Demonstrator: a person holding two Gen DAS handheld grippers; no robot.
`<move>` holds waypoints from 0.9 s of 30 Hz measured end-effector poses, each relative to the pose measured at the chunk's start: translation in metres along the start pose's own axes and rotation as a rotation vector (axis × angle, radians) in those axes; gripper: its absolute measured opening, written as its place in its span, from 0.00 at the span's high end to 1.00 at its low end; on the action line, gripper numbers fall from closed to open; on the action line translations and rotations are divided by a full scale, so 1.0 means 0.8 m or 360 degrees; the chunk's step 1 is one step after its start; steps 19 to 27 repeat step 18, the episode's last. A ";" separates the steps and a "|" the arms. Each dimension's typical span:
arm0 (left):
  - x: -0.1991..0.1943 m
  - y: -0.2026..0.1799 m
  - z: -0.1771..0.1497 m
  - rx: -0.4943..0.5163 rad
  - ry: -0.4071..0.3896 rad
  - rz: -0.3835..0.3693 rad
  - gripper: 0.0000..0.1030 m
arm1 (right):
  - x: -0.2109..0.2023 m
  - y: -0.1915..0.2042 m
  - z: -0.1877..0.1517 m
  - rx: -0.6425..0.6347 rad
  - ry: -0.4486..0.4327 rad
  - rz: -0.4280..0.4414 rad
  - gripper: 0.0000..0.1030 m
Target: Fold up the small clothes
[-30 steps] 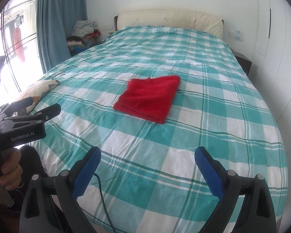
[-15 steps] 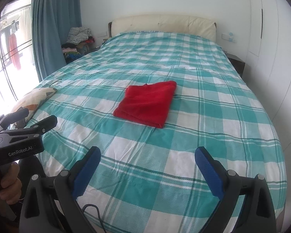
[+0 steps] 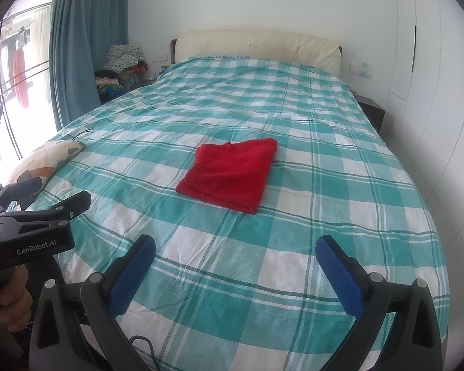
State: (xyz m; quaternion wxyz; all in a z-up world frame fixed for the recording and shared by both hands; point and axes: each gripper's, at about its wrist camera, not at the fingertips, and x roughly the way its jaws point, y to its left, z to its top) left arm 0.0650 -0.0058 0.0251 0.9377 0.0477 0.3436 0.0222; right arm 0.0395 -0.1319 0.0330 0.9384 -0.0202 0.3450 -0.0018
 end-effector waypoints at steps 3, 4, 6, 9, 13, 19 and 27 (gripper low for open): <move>0.000 -0.001 0.001 0.0004 -0.0004 -0.0013 0.00 | 0.000 -0.001 0.000 -0.0004 0.0001 -0.0008 0.01; -0.001 -0.001 0.000 0.0000 -0.0009 -0.0021 0.00 | 0.000 -0.001 0.000 -0.0005 0.0002 -0.0011 0.01; -0.003 -0.002 -0.001 -0.0012 -0.0020 -0.0032 0.00 | 0.000 -0.003 -0.001 0.0000 0.0002 -0.0020 0.01; -0.003 -0.003 0.000 -0.0018 -0.0016 -0.0026 0.00 | 0.001 -0.004 -0.001 0.0009 0.0004 -0.0019 0.01; -0.004 -0.002 0.000 -0.0015 -0.0020 -0.0011 0.00 | 0.001 -0.004 -0.001 0.0010 0.0004 -0.0019 0.01; -0.006 -0.002 0.000 -0.0008 -0.0029 -0.0008 0.01 | 0.002 -0.004 -0.002 0.0010 0.0005 -0.0019 0.01; -0.006 -0.002 0.000 -0.0008 -0.0029 -0.0008 0.01 | 0.002 -0.004 -0.002 0.0010 0.0005 -0.0019 0.01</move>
